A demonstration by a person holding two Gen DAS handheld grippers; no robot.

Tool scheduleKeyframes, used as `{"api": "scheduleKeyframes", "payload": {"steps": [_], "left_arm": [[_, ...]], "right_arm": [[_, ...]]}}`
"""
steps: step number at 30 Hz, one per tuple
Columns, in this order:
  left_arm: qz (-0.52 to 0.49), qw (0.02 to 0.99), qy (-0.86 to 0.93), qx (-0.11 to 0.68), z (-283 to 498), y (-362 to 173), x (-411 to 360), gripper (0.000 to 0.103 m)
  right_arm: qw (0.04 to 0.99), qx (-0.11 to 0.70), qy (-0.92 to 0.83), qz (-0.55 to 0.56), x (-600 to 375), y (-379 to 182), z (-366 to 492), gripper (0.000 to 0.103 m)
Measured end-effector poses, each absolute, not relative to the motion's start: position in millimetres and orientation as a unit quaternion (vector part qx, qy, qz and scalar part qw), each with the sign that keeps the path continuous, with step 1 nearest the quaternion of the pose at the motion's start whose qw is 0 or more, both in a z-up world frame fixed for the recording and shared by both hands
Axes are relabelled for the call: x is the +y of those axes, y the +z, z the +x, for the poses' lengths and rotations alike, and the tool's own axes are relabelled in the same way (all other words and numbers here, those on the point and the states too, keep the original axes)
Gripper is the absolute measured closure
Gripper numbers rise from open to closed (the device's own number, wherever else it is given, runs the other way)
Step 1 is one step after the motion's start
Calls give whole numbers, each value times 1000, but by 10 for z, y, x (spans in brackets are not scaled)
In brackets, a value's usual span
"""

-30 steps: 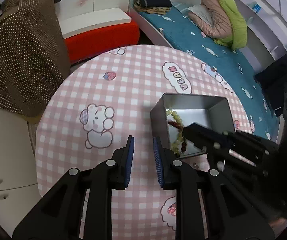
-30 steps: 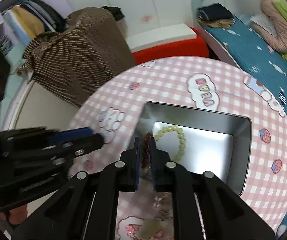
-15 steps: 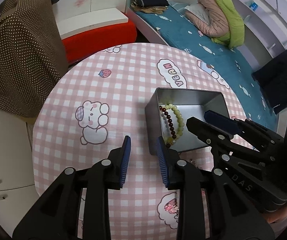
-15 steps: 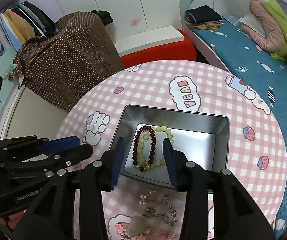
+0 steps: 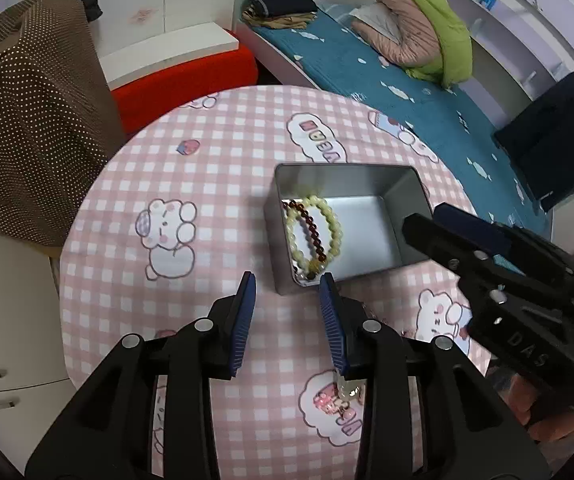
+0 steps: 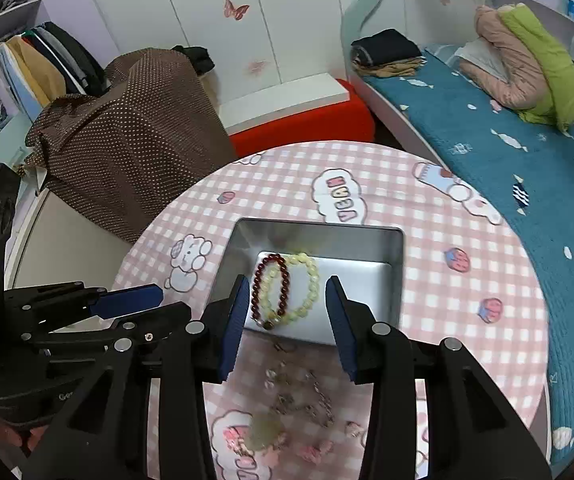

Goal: Organize jewelry
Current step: 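Withdraw both open tools from the tray toward the remaining jewelry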

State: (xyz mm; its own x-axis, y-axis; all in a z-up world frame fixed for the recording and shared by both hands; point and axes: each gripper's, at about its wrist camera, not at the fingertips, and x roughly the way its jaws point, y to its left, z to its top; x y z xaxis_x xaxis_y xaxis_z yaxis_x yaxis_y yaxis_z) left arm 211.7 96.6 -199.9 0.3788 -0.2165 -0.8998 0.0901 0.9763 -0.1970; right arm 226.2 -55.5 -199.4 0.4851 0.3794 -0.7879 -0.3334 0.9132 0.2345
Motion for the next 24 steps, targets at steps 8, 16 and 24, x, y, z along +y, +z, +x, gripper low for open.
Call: {"api": "scheduleKeyframes", "payload": {"steps": [8, 16, 24], "left_arm": [[-44, 819, -103, 563, 1957, -2081, 855, 53], [-34, 804, -111, 583, 1812, -2208, 769, 41], [-20, 782, -125, 611, 1732, -2414, 623, 39]], "right_arm": [[869, 458, 190, 14, -757, -1976, 1984, 43], [858, 486, 168, 5, -930, -2171, 1789, 36], [846, 512, 151, -5, -1039, -2379, 1637, 29]]}}
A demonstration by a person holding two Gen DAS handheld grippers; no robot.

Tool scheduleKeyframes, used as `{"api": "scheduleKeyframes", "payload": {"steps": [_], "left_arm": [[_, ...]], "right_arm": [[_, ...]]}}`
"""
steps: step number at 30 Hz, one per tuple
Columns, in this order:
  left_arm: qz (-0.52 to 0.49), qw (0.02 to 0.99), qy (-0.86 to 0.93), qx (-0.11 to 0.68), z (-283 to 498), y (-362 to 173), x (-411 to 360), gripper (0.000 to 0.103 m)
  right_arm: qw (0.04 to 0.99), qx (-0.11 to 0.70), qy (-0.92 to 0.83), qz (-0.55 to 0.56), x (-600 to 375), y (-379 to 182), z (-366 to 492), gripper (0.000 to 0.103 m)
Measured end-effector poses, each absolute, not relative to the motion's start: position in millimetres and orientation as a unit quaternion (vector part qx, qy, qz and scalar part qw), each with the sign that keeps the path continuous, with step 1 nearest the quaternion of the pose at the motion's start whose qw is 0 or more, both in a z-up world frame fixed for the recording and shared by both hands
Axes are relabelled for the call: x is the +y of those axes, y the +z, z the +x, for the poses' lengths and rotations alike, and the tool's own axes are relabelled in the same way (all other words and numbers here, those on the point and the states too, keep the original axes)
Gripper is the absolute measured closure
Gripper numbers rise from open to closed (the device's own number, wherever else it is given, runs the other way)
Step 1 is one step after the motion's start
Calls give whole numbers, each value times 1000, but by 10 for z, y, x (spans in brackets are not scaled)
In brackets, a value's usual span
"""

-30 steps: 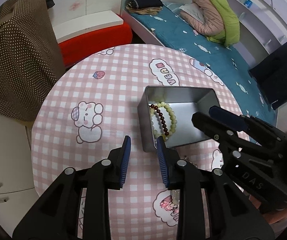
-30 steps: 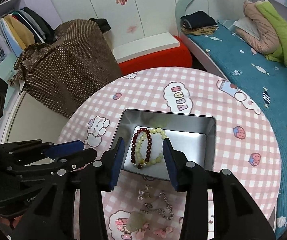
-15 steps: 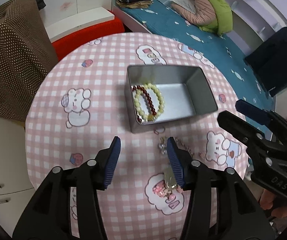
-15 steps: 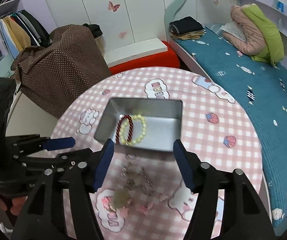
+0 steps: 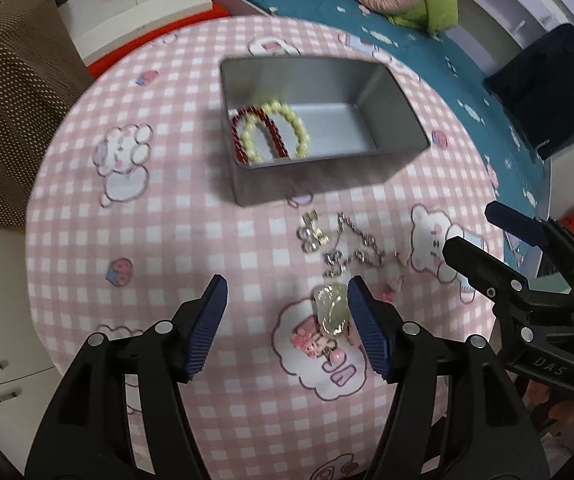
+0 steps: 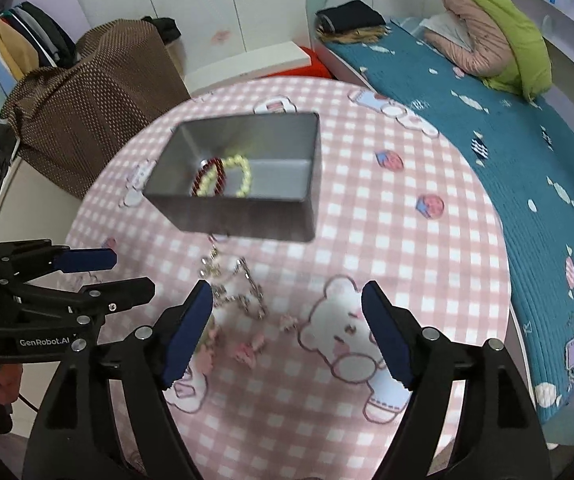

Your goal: Organize jewelry

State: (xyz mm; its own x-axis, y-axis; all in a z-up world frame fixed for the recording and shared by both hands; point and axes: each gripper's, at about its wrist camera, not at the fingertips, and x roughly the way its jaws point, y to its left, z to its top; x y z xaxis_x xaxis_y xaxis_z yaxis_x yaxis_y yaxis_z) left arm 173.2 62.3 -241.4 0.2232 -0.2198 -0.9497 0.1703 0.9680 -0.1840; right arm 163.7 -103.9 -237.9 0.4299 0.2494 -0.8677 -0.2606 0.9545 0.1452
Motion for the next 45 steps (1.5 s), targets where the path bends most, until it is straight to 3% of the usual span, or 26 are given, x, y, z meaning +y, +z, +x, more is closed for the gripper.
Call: {"api": "scheduleKeyframes", "payload": {"steps": [19, 34, 37, 42, 45], "left_arm": [[21, 742, -131, 657, 1715, -2942, 190, 39], [61, 749, -104, 652, 1711, -3017, 9, 40], [58, 751, -101, 650, 1710, -3000, 15, 48], [73, 755, -89, 645, 1712, -2981, 36, 75], [58, 756, -87, 646, 1727, -2982, 105, 81]], "right_arm": [[828, 544, 134, 2, -1179, -2603, 1548, 29], [825, 548, 137, -4, -1169, -2653, 1589, 29], [824, 550, 139, -5, -1165, -2664, 1586, 29], [822, 552, 142, -7, -1147, -2686, 1584, 29], [821, 552, 143, -8, -1138, -2694, 1583, 29]]}}
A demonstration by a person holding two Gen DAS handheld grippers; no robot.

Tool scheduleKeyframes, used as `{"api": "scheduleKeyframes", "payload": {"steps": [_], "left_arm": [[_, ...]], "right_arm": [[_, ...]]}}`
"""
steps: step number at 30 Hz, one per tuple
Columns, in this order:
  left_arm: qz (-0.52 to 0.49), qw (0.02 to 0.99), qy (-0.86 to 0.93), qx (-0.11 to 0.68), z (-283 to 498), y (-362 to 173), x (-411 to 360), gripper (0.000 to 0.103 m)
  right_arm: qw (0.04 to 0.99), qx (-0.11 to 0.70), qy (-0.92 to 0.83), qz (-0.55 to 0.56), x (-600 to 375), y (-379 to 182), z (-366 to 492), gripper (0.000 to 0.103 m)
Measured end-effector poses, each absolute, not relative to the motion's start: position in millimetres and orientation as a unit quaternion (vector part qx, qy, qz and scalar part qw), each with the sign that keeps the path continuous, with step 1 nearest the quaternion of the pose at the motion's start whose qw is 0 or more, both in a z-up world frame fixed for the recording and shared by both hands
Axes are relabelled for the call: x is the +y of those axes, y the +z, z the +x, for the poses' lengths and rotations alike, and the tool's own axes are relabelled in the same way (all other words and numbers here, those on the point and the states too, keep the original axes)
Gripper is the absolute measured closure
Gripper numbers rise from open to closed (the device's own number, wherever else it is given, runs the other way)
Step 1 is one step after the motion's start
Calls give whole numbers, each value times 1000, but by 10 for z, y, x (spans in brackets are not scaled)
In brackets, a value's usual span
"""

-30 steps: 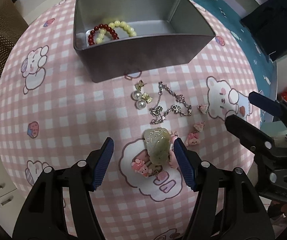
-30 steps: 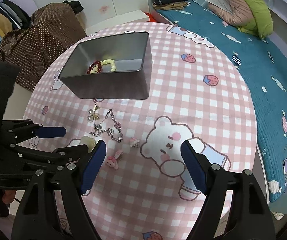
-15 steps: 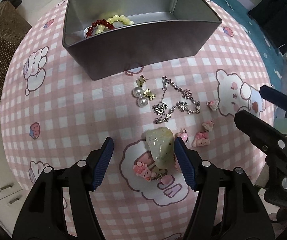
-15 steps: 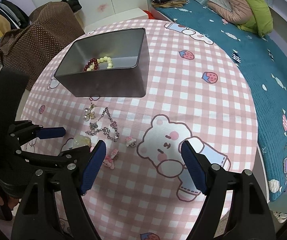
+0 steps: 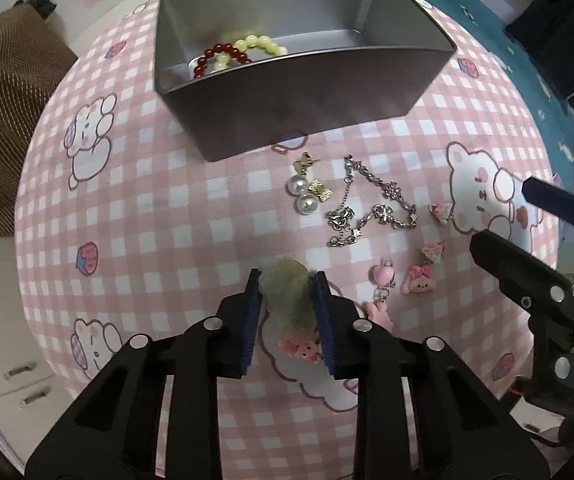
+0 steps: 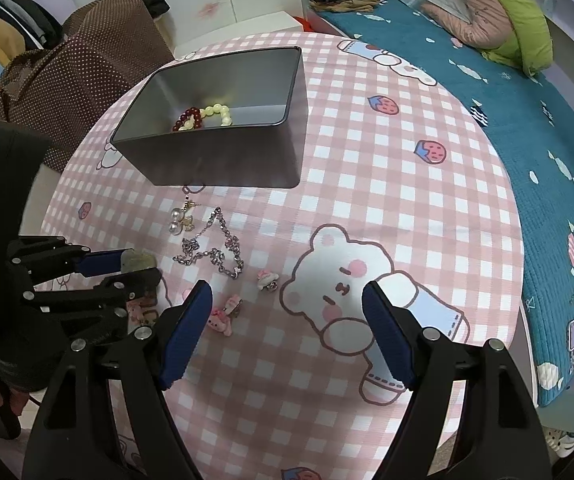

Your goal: Organize jewelry

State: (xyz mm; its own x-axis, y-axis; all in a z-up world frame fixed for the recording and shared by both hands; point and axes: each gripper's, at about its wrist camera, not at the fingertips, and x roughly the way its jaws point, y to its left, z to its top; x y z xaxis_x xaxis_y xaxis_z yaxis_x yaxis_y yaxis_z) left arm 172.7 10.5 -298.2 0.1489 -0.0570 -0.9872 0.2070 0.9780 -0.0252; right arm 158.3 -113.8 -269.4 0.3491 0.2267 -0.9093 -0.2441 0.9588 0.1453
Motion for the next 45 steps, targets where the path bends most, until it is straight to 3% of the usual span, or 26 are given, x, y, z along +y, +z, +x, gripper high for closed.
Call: {"api": "scheduleKeyframes", "payload": {"steps": [3, 11, 13, 14, 17, 25, 29, 36, 45], "left_arm": [[44, 757, -78, 647, 1746, -2984, 182, 93], [-37, 750, -91, 654, 1760, -3006, 509, 91], [-35, 753, -89, 651, 1757, -2986, 546, 77], [-35, 755, -86, 649, 1752, -2966, 586, 65], [-42, 757, -86, 646, 1742, -2924, 673, 61], [2, 751, -69, 656, 1671, -2971, 620, 61], [45, 756, -59, 650, 1647, -3011, 463, 75], [3, 753, -59, 655, 1709, -3038, 483, 75], [-25, 767, -59, 639, 1740, -2868, 754, 75]], "right_arm": [[821, 552, 144, -9, -1127, -2696, 1586, 29], [822, 551, 144, -9, -1108, -2690, 1591, 29], [821, 552, 143, -8, -1110, -2695, 1593, 29], [821, 553, 143, -8, -1110, -2694, 1592, 29], [821, 552, 142, -7, -1108, -2692, 1592, 29], [821, 553, 143, -8, -1098, -2697, 1591, 29], [819, 556, 142, -9, -1090, -2719, 1592, 29], [819, 554, 151, -1, -1089, -2727, 1596, 29], [806, 559, 196, 7, -986, -2734, 1551, 58]]}}
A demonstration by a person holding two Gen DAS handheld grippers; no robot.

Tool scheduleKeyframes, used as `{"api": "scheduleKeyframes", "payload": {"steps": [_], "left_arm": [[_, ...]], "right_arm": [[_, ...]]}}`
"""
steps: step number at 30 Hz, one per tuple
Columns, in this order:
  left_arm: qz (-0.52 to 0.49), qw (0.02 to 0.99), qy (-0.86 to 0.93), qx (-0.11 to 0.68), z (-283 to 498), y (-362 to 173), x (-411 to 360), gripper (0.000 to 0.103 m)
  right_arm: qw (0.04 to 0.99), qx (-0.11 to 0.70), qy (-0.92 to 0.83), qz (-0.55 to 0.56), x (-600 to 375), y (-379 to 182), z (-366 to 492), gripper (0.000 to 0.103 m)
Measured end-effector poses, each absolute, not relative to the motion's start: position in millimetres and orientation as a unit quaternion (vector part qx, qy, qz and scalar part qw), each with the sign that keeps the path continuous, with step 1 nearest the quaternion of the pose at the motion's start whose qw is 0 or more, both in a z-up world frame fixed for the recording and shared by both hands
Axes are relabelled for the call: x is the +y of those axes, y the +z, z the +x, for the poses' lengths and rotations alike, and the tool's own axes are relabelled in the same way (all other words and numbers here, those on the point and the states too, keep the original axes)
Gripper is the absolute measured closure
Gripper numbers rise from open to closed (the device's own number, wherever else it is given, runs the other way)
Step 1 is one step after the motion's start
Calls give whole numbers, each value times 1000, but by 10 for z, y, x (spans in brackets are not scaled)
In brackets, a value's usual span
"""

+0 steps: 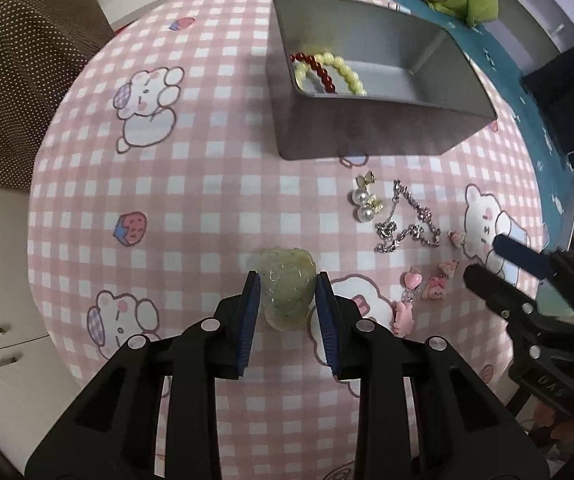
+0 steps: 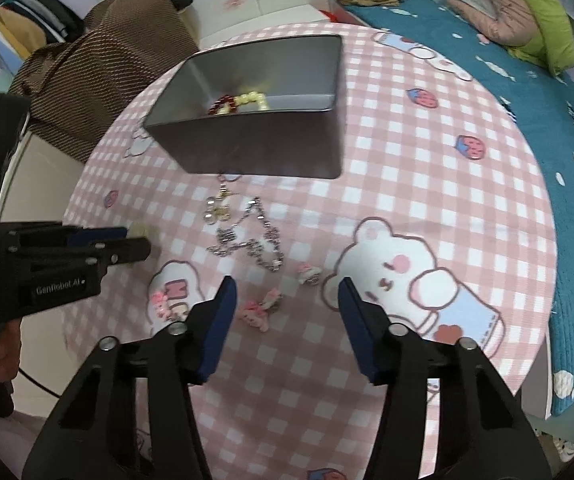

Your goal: Organize jewelry

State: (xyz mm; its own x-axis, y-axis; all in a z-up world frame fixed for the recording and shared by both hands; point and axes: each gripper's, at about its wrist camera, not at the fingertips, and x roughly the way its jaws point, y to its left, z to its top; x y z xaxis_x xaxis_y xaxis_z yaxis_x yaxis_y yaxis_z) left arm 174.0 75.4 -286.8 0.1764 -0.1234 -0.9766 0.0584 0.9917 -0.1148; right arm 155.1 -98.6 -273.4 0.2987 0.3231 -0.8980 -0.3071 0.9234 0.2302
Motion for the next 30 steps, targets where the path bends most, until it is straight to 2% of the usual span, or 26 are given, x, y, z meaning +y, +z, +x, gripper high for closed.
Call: {"api": "scheduleKeyframes", "payload": {"steps": [7, 18, 25, 30], "left_arm": [[-38, 770, -54, 635, 1605, -2748, 858, 75], [-45, 769, -48, 636, 1464, -2724, 951, 75], [-48, 769, -50, 635, 1450, -2722, 956, 75], [-48, 774, -52, 629, 1473, -2675, 927, 75]], "right_arm": [[785, 555, 275, 8, -748, -2727, 1473, 84], [753, 592, 287, -37, -475, -2971, 1409, 85], [761, 581, 275, -83, -361, -3014, 1399, 92], [763, 585, 268, -66, -439, -3007, 1451, 95]]}}
